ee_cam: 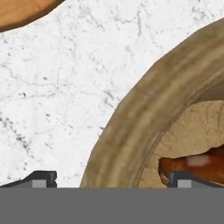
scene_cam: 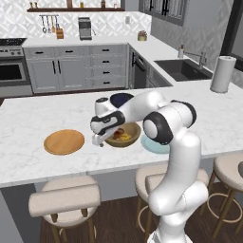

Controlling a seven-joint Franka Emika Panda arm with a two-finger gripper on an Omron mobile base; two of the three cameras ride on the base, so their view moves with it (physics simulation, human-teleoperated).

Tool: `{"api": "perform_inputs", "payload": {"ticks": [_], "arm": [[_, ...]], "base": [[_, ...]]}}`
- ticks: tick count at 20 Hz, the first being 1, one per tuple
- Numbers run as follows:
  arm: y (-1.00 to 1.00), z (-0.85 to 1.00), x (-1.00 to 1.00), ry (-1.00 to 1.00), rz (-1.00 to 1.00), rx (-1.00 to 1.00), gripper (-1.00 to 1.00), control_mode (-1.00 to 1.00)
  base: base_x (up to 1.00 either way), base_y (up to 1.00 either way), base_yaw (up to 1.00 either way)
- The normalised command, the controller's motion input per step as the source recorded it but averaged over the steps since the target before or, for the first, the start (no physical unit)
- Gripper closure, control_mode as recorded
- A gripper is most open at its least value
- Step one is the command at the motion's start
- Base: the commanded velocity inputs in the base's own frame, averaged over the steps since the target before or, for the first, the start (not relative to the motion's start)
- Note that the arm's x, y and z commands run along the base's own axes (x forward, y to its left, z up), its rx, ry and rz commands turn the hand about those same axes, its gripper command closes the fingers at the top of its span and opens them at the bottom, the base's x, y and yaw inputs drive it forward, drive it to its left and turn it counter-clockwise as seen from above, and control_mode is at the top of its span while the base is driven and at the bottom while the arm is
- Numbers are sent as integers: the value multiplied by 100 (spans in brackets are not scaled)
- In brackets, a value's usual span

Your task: Pick the chicken drumstick and squash from their plates and place them in the bowl. Then put the bowl in the fridge.

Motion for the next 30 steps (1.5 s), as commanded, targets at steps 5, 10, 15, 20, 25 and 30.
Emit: {"api": "perform_inputs", "payload": {"ticks": [5, 10, 15, 20, 25, 30], "arm": [[-17, -26, 16, 0, 0, 0, 100, -100], [-36, -17, 7, 0, 0, 0, 100, -100], [-58, -7, 0, -5, 0, 0, 100, -100], [-9, 55, -46, -12, 2, 6, 100, -100], [0, 98, -83, -19, 13, 6, 100, -100], [-12, 68, -98, -12, 31, 6, 100, -100]], "base": [[0, 0, 0], [0, 0, 0], [0, 0, 0], [0, 0, 0], [0, 0, 0], [0, 0, 0]]}}
